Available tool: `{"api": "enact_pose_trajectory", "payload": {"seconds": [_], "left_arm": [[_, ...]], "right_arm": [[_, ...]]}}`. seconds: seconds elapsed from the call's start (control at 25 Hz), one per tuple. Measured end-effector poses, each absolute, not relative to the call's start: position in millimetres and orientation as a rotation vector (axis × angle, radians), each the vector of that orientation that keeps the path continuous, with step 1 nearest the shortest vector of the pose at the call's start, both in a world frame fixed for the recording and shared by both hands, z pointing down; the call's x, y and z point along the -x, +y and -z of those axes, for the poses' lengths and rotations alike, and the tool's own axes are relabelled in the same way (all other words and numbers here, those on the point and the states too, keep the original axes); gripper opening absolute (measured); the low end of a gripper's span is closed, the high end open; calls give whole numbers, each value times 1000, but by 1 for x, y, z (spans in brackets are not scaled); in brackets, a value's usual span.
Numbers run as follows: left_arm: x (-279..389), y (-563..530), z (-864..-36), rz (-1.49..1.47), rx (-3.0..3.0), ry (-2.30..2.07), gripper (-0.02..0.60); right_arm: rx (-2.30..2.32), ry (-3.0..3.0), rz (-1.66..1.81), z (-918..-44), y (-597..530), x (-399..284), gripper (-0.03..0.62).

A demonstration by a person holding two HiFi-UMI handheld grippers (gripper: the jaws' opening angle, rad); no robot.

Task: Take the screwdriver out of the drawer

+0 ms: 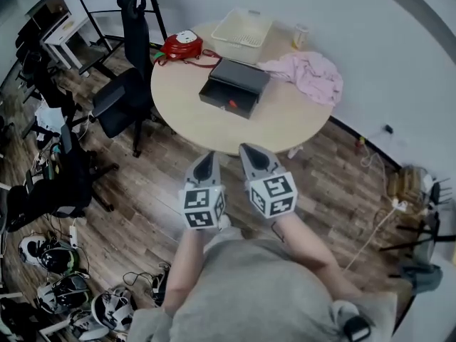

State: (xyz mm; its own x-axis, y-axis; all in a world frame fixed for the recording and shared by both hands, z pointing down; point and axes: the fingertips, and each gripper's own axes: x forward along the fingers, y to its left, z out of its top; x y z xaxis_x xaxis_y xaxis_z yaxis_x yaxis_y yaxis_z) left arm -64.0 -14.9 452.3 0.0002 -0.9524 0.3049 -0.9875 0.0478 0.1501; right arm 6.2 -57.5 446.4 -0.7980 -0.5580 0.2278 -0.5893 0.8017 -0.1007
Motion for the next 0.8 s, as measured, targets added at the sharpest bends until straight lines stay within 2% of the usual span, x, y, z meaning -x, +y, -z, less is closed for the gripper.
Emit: {"api": "enact_pose_trajectory", "payload": {"seconds": [0.36, 0.8], "left_arm": [[125, -81, -462, -184, -2045, -1912, 0], [164, -137, -490, -143, -1991, -1859, 0]], "right_arm": [[-1007, -2744, -234, -455, -123, 51, -3], [-989, -2661, -222, -477, -192, 78, -2]]}}
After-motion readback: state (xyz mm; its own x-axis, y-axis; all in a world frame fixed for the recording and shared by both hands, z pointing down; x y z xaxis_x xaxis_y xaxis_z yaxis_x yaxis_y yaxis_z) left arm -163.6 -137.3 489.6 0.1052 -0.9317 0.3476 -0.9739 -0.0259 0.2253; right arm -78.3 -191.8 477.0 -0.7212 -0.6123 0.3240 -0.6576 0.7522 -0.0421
